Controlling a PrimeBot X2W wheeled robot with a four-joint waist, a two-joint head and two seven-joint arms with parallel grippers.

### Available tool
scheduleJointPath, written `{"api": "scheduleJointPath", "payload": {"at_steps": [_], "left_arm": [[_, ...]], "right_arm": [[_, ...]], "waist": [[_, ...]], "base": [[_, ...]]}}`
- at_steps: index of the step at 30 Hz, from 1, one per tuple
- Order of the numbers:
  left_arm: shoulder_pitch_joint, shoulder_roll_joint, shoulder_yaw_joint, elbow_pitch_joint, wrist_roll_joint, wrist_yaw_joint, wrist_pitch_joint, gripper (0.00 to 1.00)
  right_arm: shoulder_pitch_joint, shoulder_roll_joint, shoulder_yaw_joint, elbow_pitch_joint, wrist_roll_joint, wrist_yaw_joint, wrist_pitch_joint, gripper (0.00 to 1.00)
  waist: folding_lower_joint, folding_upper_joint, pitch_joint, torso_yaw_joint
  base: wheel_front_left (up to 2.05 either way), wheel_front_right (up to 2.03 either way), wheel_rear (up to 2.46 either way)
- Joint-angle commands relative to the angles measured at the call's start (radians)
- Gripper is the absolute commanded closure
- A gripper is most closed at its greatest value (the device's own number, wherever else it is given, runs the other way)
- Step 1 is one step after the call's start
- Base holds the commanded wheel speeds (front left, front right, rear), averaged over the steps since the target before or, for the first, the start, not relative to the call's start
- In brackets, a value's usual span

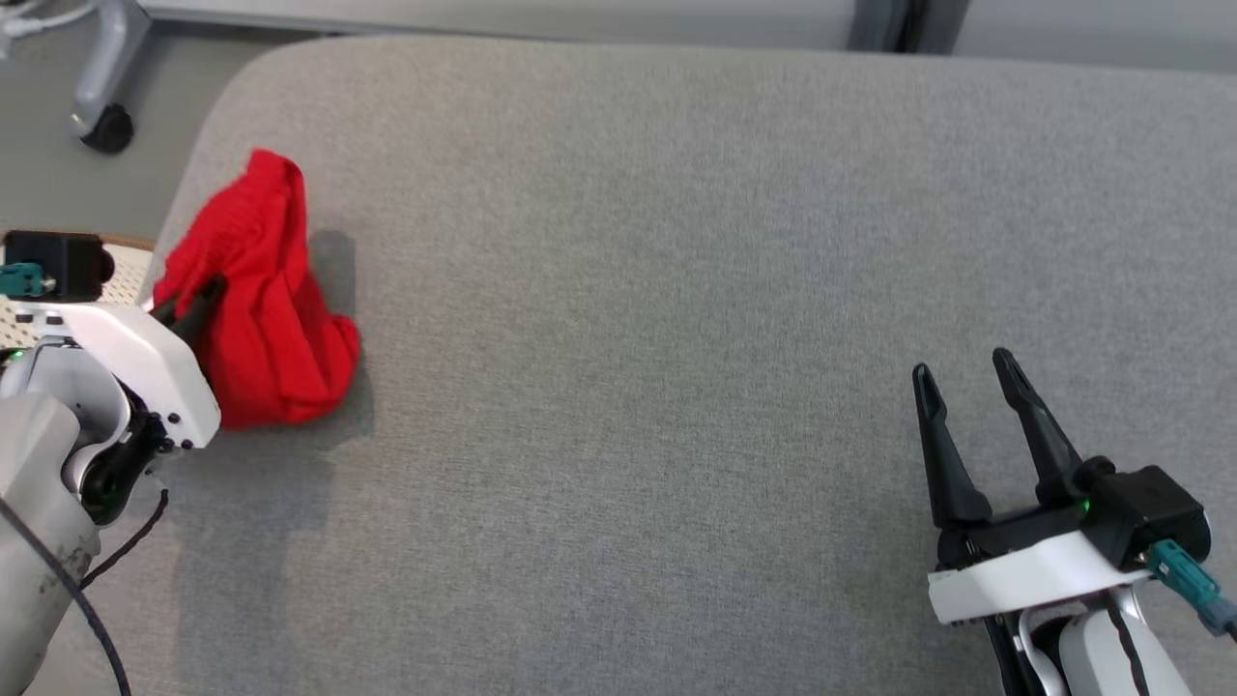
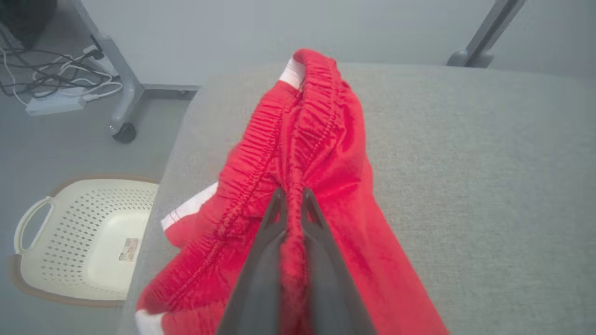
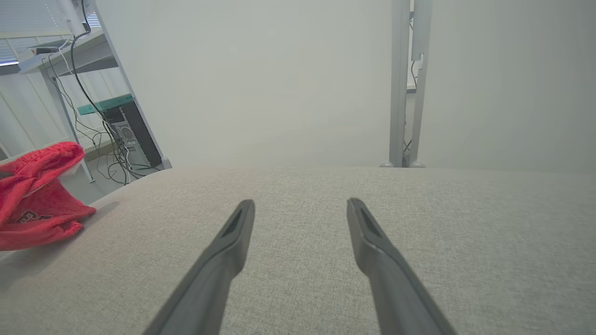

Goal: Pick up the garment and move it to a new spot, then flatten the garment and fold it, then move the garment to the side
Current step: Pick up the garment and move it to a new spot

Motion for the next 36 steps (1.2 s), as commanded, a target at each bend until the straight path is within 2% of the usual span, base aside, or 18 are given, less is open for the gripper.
{"api": "scheduleJointPath", "payload": {"at_steps": [1,6,9,11,15,20,21,27,36], "left_arm": [[-0.013,0.001,0.005,0.009,0.001,-0.002,-0.045,1.0],[-0.032,-0.025,0.015,-0.005,0.028,-0.002,-0.216,1.0],[-0.026,-0.042,0.026,-0.049,0.05,-0.002,-0.257,1.0],[-0.024,-0.049,0.062,-0.079,0.081,-0.002,-0.265,1.0],[0.041,-0.092,0.201,-0.174,0.172,-0.002,-0.265,1.0],[0.139,-0.176,0.358,-0.283,0.258,-0.002,-0.265,1.0],[0.139,-0.176,0.358,-0.283,0.258,-0.002,-0.265,1.0],[0.228,-0.277,0.439,-0.344,0.373,0.004,-0.265,1.0],[0.235,-0.439,0.496,-0.296,0.471,0.004,-0.265,1.0]], "right_arm": [[0.017,-0.005,-0.002,-0.003,0.009,0.0,-0.005,0.0],[0.049,-0.005,-0.015,-0.006,0.018,0.0,-0.005,0.0],[0.069,-0.005,-0.021,-0.002,0.028,0.0,-0.005,0.0],[0.079,-0.005,-0.024,-0.005,0.029,0.0,-0.005,0.0],[0.104,-0.005,-0.034,-0.013,0.032,0.0,-0.005,0.0],[0.131,-0.005,-0.05,-0.023,0.041,0.0,-0.005,0.0],[0.131,-0.005,-0.05,-0.023,0.041,0.0,-0.005,0.0],[0.151,-0.005,-0.054,-0.032,0.042,0.0,-0.005,0.0],[0.134,-0.005,-0.065,-0.044,0.048,0.0,-0.005,0.0]], "waist": [[0.0,0.0,-0.045,0.009],[0.0,0.0,-0.111,0.011],[0.0,0.0,-0.15,0.008],[0.0,0.0,-0.173,0.001],[0.0,0.0,-0.214,-0.021],[0.0,0.0,-0.253,-0.069],[0.0,0.0,-0.253,-0.069],[0.0,0.0,-0.272,-0.144],[0.0,0.0,-0.253,-0.283]], "base": [[0.0,0.0,0.0],[0.0,0.0,0.0],[0.0,0.0,0.0],[0.0,0.0,0.0],[0.0,0.0,0.0],[0.0,0.0,0.0],[0.0,0.0,0.0],[0.0,0.0,0.0],[0.0,0.0,0.0]]}}
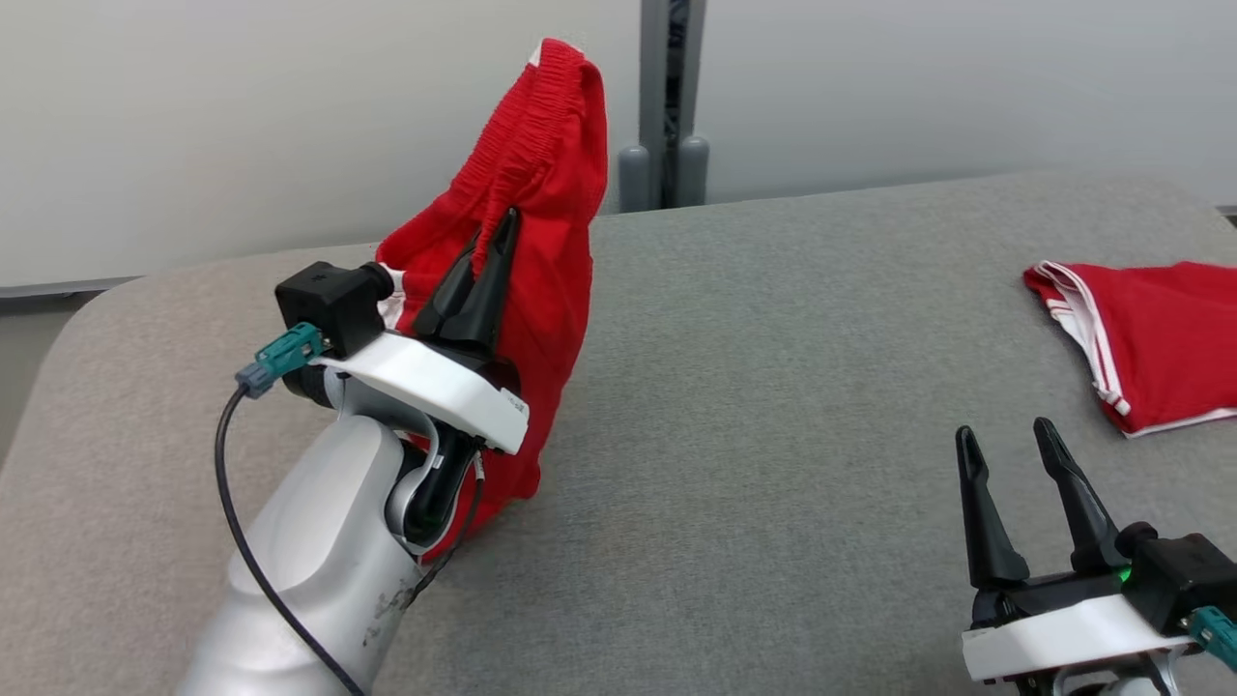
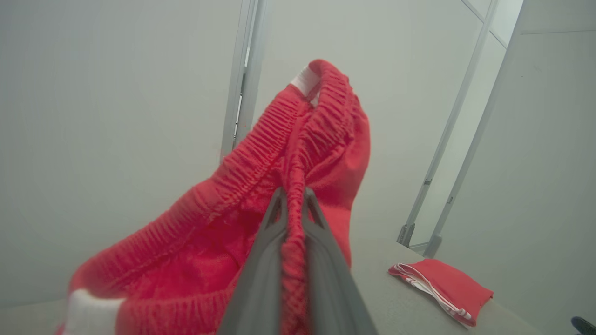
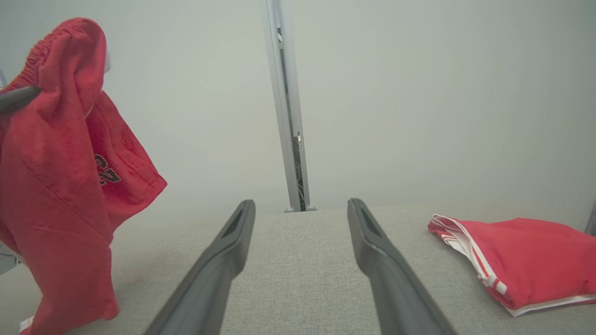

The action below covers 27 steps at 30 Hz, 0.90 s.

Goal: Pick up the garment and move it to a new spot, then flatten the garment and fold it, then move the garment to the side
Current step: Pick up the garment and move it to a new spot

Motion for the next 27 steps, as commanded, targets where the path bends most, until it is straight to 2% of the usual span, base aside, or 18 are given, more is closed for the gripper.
{"api": "scheduleJointPath", "payload": {"at_steps": [1,5,9,10,11,12,18,23,27], "left_arm": [[-0.015,0.002,0.012,0.006,0.015,-0.003,-0.001,1.0],[-0.026,-0.043,0.009,0.047,0.061,-0.006,-0.001,1.0],[-0.019,-0.061,-0.033,0.109,0.082,-0.008,-0.001,1.0],[-0.015,-0.064,-0.049,0.112,0.078,-0.009,-0.001,0.78],[-0.012,-0.066,-0.065,0.107,0.07,-0.009,-0.001,0.47],[-0.006,-0.068,-0.086,0.1,0.053,-0.009,-0.001,0.0],[-0.001,-0.065,-0.136,0.098,0.032,-0.008,-0.001,0.0],[0.015,-0.066,-0.068,0.093,0.06,-0.009,-0.001,0.0],[0.045,-0.049,0.008,0.074,0.116,-0.009,-0.001,0.0]], "right_arm": [[-0.015,-0.005,0.004,-0.001,0.003,0.0,-0.005,0.0],[-0.02,-0.005,0.008,-0.005,0.014,0.0,-0.005,0.0],[-0.019,-0.005,0.009,0.004,0.026,0.0,-0.005,0.0],[-0.019,-0.005,0.012,0.006,0.026,0.0,-0.005,0.0],[-0.019,-0.005,0.015,0.007,0.026,0.0,-0.005,0.0],[-0.019,-0.005,0.016,0.007,0.028,0.0,-0.005,0.0],[-0.012,-0.005,0.001,0.008,0.03,0.0,-0.005,0.0],[0.001,-0.005,-0.016,0.008,0.024,0.0,-0.005,0.0],[0.002,-0.005,-0.03,-0.002,0.019,0.0,-0.005,0.0]], "waist": [[0.0,0.0,0.014,-0.051],[0.0,0.0,0.029,-0.124],[0.0,0.0,0.037,-0.189],[0.0,0.0,0.038,-0.198],[0.0,0.0,0.039,-0.205],[0.0,0.0,0.039,-0.209],[0.0,0.0,0.035,-0.191],[0.0,0.0,0.011,-0.123],[0.0,0.0,-0.006,-0.042]], "base": [[0.0,0.0,0.0],[0.0,0.0,0.0],[0.0,0.0,0.0],[0.0,0.0,0.0],[0.0,0.0,0.0],[0.0,0.0,0.0],[0.0,0.0,0.0],[0.0,0.0,0.0],[0.0,0.0,0.0]]}}
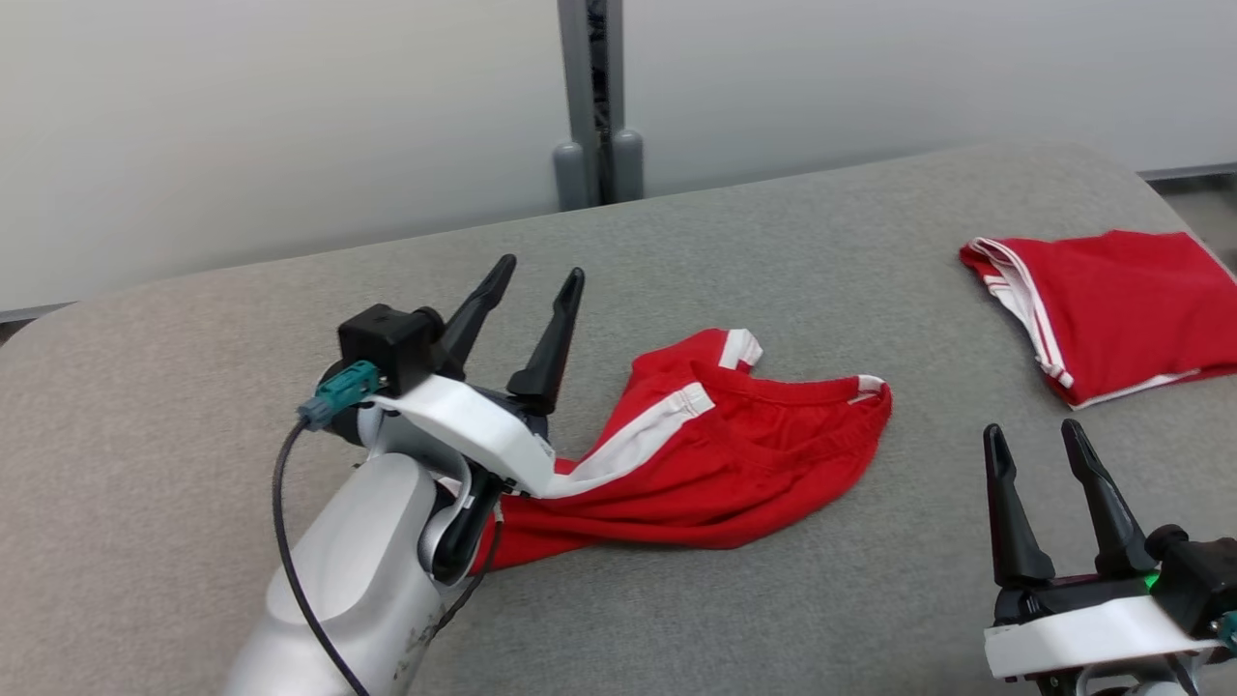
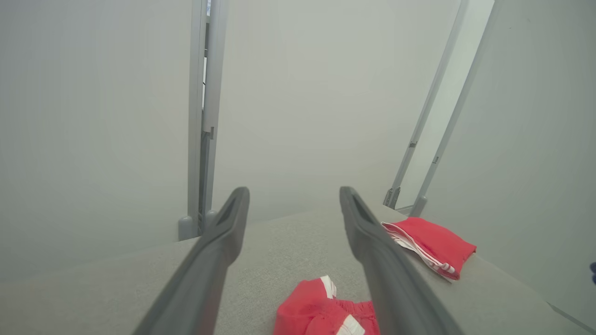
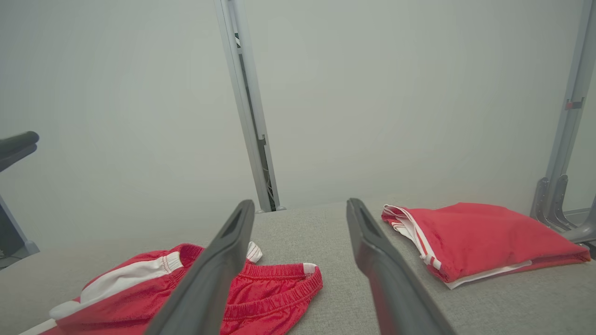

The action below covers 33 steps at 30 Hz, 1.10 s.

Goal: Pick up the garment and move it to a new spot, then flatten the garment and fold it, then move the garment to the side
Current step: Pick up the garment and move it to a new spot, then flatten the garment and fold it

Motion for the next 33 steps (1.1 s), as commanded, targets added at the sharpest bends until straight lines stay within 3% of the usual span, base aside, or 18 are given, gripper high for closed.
{"api": "scheduleJointPath", "payload": {"at_steps": [1,7,15,23,27,33], "left_arm": [[0.02,0.017,0.027,-0.007,0.021,-0.004,-0.001,0.0],[0.083,0.034,0.143,-0.06,0.115,-0.004,-0.001,0.0],[0.226,0.032,0.328,-0.118,0.199,0.008,0.0,0.0],[0.391,0.006,0.454,-0.205,0.261,0.001,-0.001,0.0],[0.463,0.0,0.474,-0.235,0.287,-0.001,-0.001,0.0],[0.506,-0.001,0.443,-0.269,0.229,0.012,-0.001,0.0]], "right_arm": [[0.003,-0.005,-0.003,-0.003,-0.006,0.0,-0.005,0.0],[0.004,-0.005,-0.043,-0.017,-0.018,0.0,-0.005,0.0],[0.0,-0.005,-0.057,-0.03,-0.029,0.0,-0.005,0.0],[0.025,-0.005,-0.054,-0.031,-0.033,0.0,-0.005,0.0],[0.031,-0.005,-0.049,-0.025,-0.03,0.0,-0.005,0.0],[0.038,-0.005,-0.045,-0.024,-0.029,0.0,-0.005,0.0]], "waist": [[0.0,0.0,-0.02,0.063],[0.0,0.0,-0.04,0.196],[0.0,0.0,-0.062,0.305],[0.0,0.0,-0.076,0.335],[0.0,0.0,-0.081,0.332],[0.0,0.0,-0.078,0.33]], "base": [[0.0,0.0,0.0],[0.0,0.0,0.0],[0.0,0.0,0.0],[0.0,0.0,0.0],[0.0,0.0,0.0],[0.0,0.0,0.0]]}}
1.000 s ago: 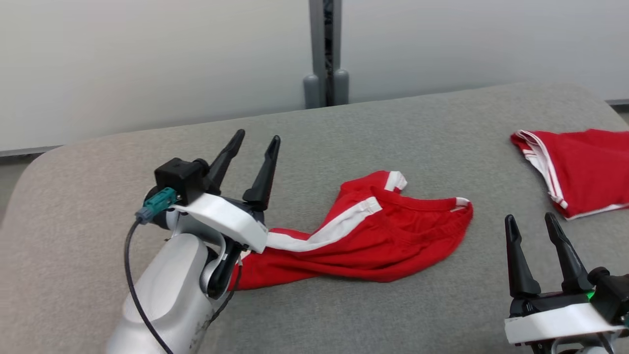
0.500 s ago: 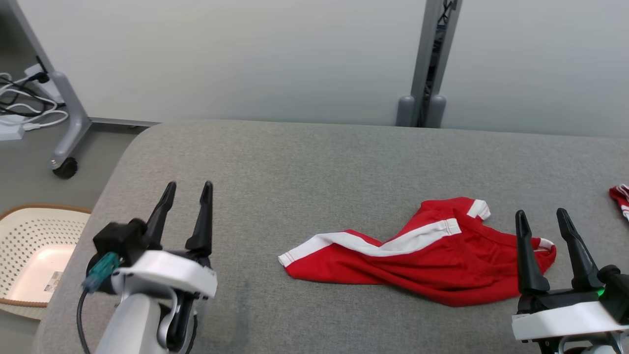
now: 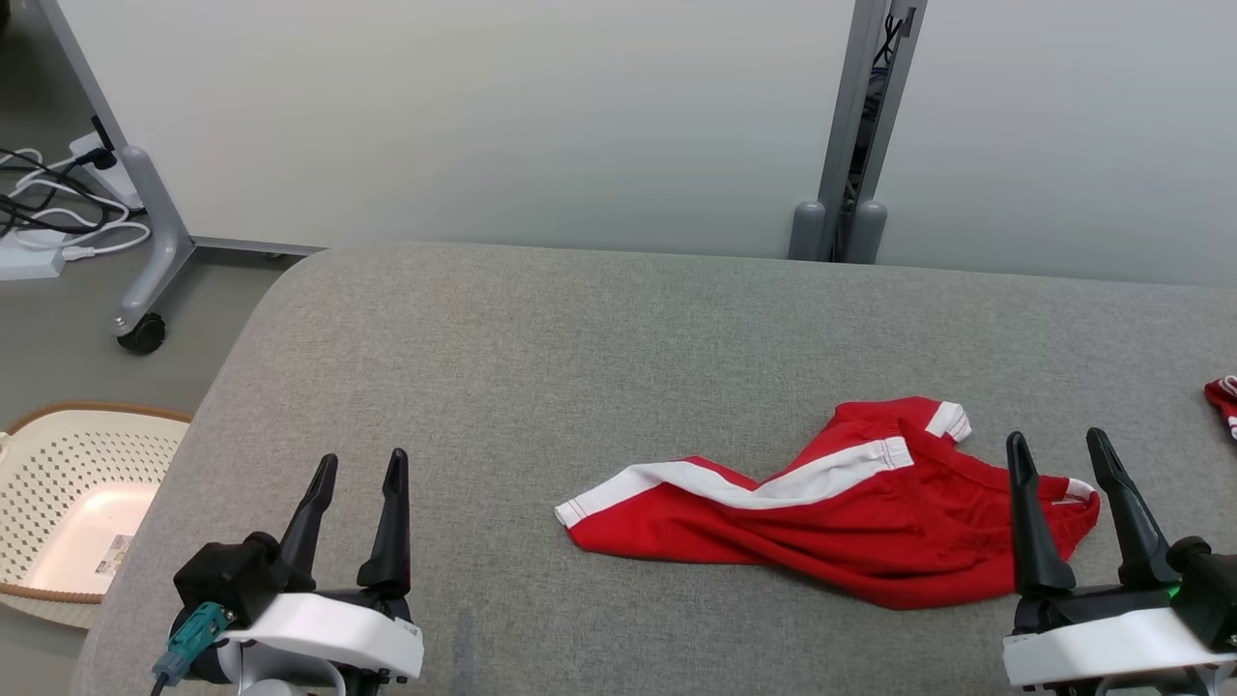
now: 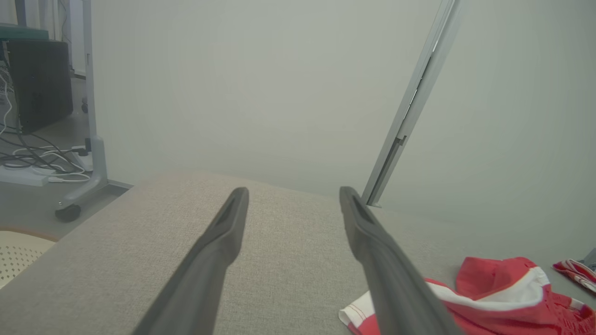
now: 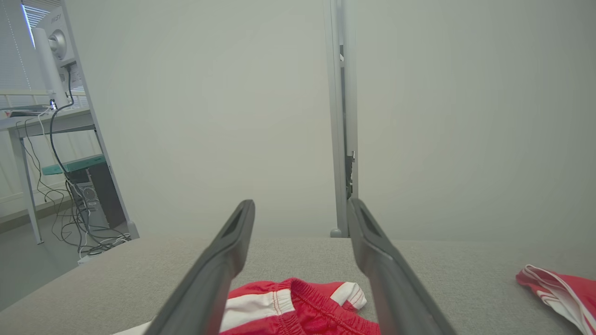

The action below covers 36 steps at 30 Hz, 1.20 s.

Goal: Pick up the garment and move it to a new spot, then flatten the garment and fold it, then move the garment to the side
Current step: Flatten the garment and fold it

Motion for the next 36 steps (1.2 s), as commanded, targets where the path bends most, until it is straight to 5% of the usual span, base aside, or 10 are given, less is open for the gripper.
{"api": "scheduleJointPath", "payload": {"at_steps": [1,12,24,36], "left_arm": [[0.011,0.005,-0.002,-0.008,-0.009,0.008,-0.001,0.0],[-0.009,0.004,-0.056,-0.006,-0.024,0.01,-0.001,0.0],[-0.033,0.005,-0.161,0.001,-0.063,0.021,-0.001,0.0],[-0.044,0.004,-0.177,0.009,-0.075,0.025,-0.001,0.0]], "right_arm": [[0.009,-0.006,-0.006,0.0,0.0,0.0,-0.005,0.0],[-0.038,-0.005,-0.015,0.038,-0.048,0.0,-0.005,0.0],[-0.229,-0.102,0.067,0.421,0.024,0.0,0.049,0.0],[-0.315,-0.148,0.148,0.594,0.097,0.0,0.082,0.0]], "waist": [[0.0,0.0,0.002,0.002],[0.0,0.0,0.024,0.033],[0.0,0.0,0.075,0.114],[0.0,0.0,0.091,0.155]], "base": [[0.0,0.0,0.0],[0.0,0.0,0.0],[0.0,0.0,0.0],[0.0,0.0,0.0]]}}
